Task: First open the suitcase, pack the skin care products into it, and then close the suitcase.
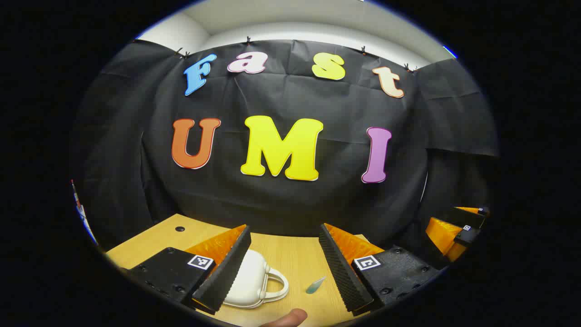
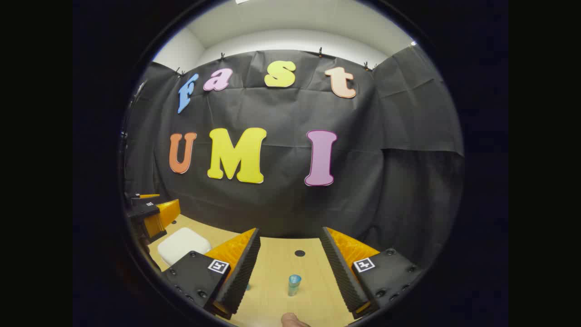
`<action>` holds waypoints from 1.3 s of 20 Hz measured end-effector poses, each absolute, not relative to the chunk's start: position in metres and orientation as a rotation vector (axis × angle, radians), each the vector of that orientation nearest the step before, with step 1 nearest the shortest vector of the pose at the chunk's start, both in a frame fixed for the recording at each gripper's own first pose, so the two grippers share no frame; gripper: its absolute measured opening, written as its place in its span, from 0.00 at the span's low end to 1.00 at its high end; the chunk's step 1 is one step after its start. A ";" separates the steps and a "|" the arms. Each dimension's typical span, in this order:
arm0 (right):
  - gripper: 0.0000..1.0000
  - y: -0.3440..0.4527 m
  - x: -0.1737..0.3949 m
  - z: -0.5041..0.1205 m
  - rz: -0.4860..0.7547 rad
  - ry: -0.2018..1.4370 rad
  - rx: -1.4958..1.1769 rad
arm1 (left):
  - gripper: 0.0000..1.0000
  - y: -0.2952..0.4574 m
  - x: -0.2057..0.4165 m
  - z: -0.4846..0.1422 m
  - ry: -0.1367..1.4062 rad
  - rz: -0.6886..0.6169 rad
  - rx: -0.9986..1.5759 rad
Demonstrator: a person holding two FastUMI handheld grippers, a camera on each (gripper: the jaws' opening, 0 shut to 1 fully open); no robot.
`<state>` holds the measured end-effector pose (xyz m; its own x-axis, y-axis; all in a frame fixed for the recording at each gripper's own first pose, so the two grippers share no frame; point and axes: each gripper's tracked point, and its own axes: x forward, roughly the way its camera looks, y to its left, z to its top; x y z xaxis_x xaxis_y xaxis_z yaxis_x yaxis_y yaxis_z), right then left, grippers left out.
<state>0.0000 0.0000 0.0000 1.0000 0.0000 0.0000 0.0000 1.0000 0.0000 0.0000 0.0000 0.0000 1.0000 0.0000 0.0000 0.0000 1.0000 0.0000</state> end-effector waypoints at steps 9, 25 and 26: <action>0.81 -0.013 0.003 0.008 0.029 -0.031 -0.085 | 0.96 -0.021 -0.004 0.008 -0.030 -0.013 0.033; 0.81 -0.051 0.001 -0.018 0.000 0.034 -0.109 | 0.99 0.018 0.023 -0.130 0.103 0.034 0.407; 0.81 -0.061 -0.001 -0.020 -0.017 0.039 -0.109 | 1.00 0.020 0.027 -0.150 0.125 0.029 0.473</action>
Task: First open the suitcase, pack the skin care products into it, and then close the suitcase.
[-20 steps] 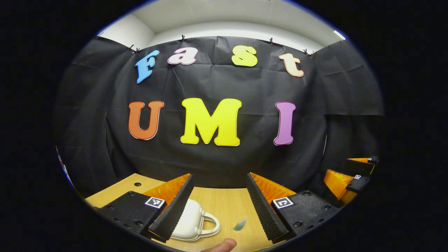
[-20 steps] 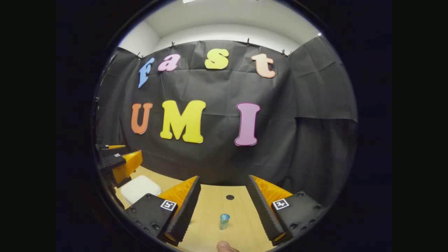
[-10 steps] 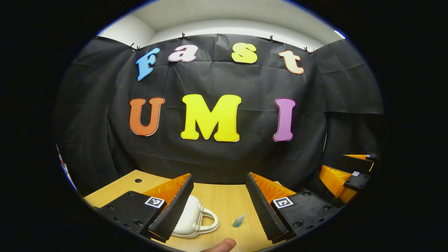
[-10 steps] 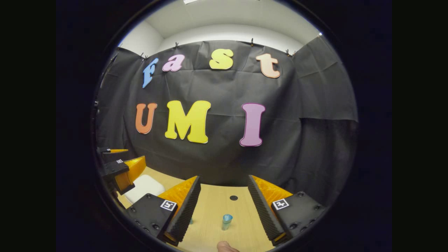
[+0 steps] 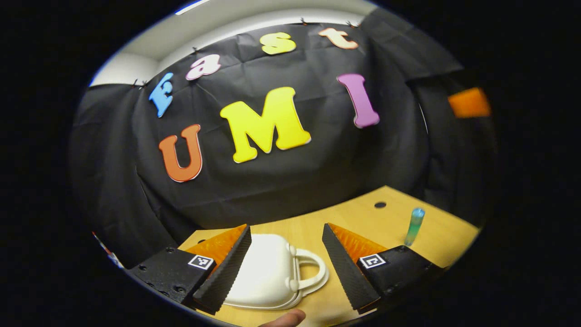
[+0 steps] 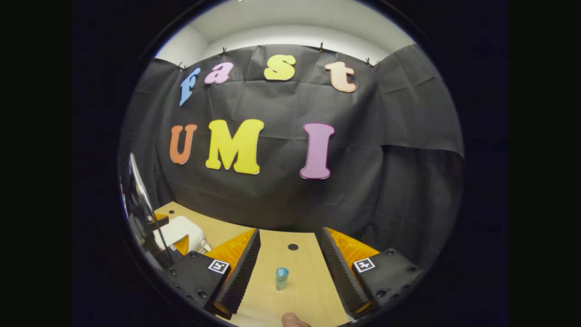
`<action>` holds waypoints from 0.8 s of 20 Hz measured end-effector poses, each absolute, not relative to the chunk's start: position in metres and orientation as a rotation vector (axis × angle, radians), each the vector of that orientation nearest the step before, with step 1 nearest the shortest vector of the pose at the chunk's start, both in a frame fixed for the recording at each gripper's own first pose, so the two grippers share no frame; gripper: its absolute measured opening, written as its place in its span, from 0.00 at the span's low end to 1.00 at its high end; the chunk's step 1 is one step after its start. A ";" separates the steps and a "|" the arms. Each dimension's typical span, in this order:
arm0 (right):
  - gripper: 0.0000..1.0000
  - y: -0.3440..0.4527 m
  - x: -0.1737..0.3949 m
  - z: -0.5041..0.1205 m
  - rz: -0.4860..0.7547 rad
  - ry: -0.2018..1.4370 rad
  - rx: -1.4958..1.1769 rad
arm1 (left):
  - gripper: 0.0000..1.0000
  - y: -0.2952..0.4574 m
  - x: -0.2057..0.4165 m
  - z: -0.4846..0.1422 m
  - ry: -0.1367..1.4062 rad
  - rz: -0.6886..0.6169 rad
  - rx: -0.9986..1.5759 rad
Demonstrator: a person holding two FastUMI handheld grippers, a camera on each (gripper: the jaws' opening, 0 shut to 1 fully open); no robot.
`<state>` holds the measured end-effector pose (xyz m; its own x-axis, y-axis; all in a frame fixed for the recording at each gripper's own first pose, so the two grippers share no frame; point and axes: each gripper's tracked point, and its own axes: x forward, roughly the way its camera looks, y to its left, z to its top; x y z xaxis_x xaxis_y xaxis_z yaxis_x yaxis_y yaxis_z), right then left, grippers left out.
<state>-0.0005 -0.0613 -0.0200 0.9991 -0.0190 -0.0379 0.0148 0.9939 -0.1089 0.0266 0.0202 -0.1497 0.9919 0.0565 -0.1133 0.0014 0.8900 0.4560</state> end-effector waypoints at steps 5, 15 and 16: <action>0.79 -0.116 -0.004 -0.035 -0.101 0.072 -0.096 | 0.96 0.026 0.041 -0.231 0.229 0.012 0.771; 0.81 -0.186 0.000 -0.083 -0.143 0.148 -0.026 | 0.76 0.045 0.081 -0.301 0.390 0.087 1.242; 0.80 -0.187 0.000 -0.088 -0.137 0.152 -0.021 | 0.66 0.051 0.086 -0.303 0.405 0.088 1.255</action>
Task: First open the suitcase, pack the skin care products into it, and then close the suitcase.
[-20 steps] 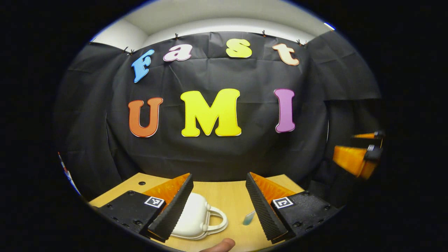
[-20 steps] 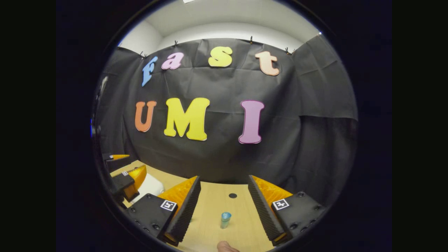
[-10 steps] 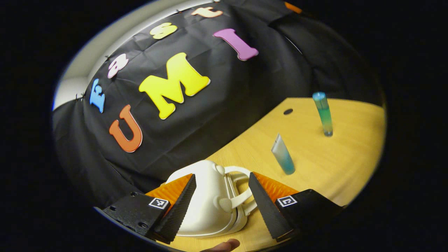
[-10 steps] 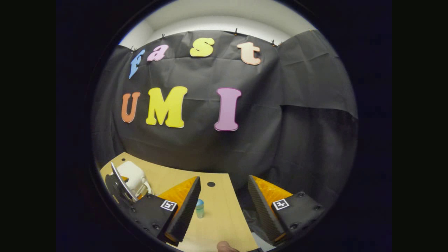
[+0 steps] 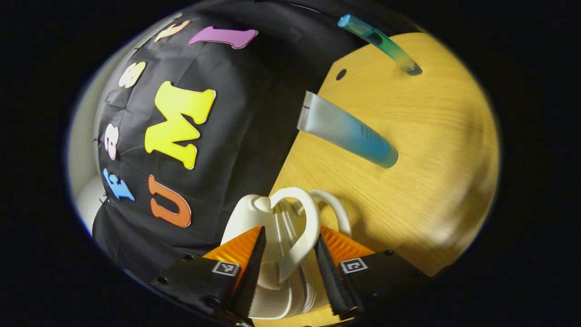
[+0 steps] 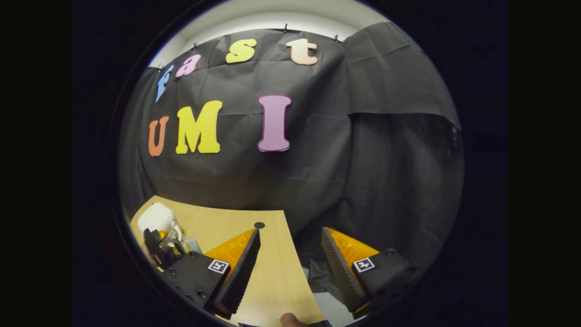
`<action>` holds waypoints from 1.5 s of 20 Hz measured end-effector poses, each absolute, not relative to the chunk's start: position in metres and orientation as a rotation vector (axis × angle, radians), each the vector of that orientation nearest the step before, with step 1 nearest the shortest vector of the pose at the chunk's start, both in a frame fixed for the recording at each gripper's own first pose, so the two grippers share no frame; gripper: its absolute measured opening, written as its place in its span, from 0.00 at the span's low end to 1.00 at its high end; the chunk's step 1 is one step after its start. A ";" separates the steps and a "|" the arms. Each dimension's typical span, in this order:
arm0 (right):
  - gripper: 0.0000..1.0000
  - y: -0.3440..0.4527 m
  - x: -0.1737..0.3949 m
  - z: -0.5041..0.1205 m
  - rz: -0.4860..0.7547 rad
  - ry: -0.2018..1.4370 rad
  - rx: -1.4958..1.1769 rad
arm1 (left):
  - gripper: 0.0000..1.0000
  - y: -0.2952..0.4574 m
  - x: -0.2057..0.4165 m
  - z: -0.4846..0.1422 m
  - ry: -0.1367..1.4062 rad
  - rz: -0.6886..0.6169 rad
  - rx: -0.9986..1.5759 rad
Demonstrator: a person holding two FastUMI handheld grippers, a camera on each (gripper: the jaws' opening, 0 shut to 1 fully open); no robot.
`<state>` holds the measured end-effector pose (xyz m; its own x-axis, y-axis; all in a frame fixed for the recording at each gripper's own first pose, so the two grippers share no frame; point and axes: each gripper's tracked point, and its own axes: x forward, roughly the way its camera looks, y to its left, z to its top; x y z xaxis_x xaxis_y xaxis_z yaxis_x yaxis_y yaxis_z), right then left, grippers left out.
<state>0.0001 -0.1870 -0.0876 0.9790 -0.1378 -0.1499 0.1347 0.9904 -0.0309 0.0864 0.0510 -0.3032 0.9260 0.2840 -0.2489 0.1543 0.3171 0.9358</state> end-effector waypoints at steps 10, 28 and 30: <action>0.81 -0.161 0.000 -0.076 -0.199 0.155 -0.017 | 0.05 0.044 0.085 -0.296 0.502 -0.057 1.236; 0.80 -0.018 0.018 -0.052 -0.197 0.116 -0.082 | 0.03 0.198 0.096 -0.083 0.385 -0.010 0.657; 0.80 -0.002 0.020 -0.051 -0.192 0.117 -0.093 | 0.03 0.240 0.094 -0.072 0.381 0.025 0.610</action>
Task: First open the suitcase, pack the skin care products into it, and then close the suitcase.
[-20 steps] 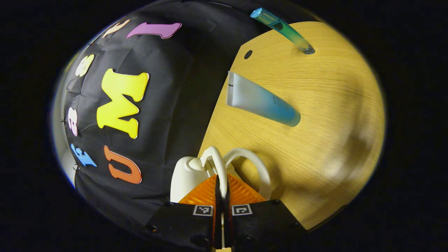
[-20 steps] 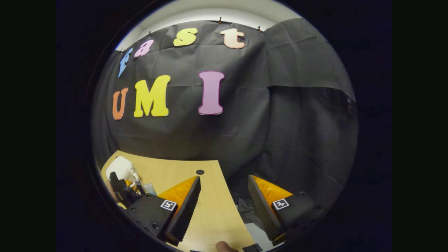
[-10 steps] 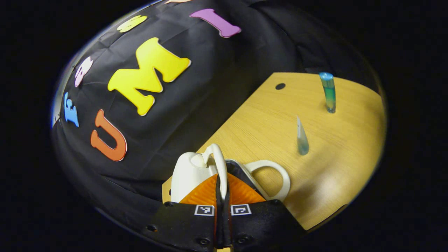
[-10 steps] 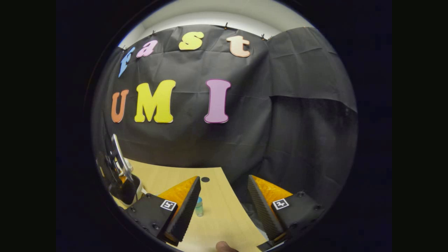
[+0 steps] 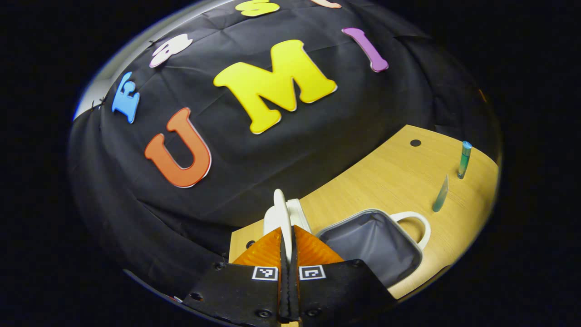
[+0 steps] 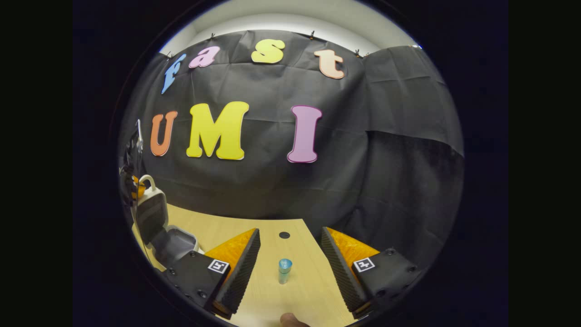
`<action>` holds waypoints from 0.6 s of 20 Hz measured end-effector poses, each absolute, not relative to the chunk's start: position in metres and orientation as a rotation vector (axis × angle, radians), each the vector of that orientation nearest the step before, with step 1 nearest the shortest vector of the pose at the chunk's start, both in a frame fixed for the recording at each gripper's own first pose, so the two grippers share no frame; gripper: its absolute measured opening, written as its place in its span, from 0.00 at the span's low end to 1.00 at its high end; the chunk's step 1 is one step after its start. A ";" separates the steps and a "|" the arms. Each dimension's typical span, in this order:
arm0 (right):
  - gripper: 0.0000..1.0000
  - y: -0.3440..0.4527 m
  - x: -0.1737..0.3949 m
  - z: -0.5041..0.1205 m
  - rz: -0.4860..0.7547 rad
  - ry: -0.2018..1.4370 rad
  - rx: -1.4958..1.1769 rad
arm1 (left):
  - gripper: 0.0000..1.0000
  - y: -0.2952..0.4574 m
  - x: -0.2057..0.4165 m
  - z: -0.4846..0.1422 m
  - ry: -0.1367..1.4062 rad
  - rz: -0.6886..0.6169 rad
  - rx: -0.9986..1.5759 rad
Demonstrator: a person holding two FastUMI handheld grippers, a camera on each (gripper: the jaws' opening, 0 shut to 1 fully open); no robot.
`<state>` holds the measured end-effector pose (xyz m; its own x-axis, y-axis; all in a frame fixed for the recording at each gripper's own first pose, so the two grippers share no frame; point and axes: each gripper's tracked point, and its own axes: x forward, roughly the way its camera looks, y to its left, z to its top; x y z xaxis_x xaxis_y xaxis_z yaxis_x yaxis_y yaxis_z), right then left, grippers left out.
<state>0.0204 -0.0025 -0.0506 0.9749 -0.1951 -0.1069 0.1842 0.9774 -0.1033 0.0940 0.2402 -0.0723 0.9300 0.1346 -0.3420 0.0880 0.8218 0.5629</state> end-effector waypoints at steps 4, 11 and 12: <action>0.81 0.023 0.024 -0.053 -0.190 0.127 -0.105 | 0.03 0.329 0.086 -0.076 0.416 0.091 0.592; 0.81 0.043 0.021 -0.074 -0.203 0.200 -0.100 | 0.03 0.442 0.082 -0.148 0.545 0.176 0.556; 0.81 0.043 0.020 -0.077 -0.210 0.208 -0.101 | 0.03 0.452 0.082 -0.156 0.556 0.174 0.541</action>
<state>0.0203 0.0432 -0.0768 0.9567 -0.2168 -0.1943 0.1959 0.9731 -0.1210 0.0818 0.4523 -0.1564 0.8391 0.2987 -0.4547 -0.0131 0.8467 0.5319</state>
